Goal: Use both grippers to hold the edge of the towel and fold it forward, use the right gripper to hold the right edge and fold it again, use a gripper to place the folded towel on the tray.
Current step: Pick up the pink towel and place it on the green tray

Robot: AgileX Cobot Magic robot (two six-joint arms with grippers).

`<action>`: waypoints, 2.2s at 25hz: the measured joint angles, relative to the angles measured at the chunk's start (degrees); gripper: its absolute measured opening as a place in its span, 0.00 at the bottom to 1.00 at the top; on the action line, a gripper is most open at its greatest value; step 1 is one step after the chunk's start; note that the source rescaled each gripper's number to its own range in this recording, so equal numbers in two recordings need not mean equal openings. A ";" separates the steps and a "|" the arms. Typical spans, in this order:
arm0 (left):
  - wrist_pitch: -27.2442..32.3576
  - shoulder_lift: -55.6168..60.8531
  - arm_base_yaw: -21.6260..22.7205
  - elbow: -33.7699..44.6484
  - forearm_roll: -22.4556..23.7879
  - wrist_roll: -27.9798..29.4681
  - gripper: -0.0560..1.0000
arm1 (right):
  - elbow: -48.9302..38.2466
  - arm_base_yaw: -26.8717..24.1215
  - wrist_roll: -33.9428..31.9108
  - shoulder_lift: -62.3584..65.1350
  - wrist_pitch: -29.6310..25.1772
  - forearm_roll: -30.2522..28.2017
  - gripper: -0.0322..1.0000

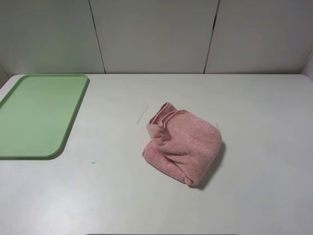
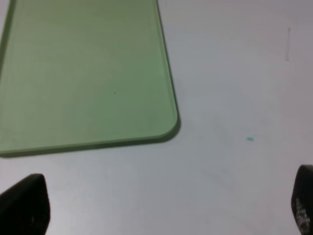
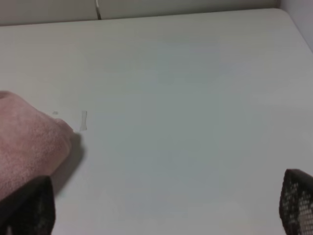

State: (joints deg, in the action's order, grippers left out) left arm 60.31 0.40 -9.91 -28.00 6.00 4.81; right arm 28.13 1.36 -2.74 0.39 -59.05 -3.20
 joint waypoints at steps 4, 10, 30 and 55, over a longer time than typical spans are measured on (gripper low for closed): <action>0.00 0.00 0.00 0.00 0.00 0.00 1.00 | 0.00 0.00 0.11 0.00 0.00 0.06 1.00; 0.06 0.00 0.00 0.00 0.00 0.00 1.00 | 0.00 0.00 0.11 0.00 0.00 0.20 1.00; 0.06 0.00 0.00 0.00 0.00 0.00 1.00 | 0.00 0.00 0.11 0.00 0.00 0.25 1.00; -0.22 0.00 0.00 -0.19 -0.62 0.00 1.00 | 0.00 0.00 0.11 0.00 0.00 0.25 1.00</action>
State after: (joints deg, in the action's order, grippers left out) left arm 60.08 0.40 -9.91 -28.19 5.38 4.81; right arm 28.13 1.36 -2.63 0.39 -59.05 -2.95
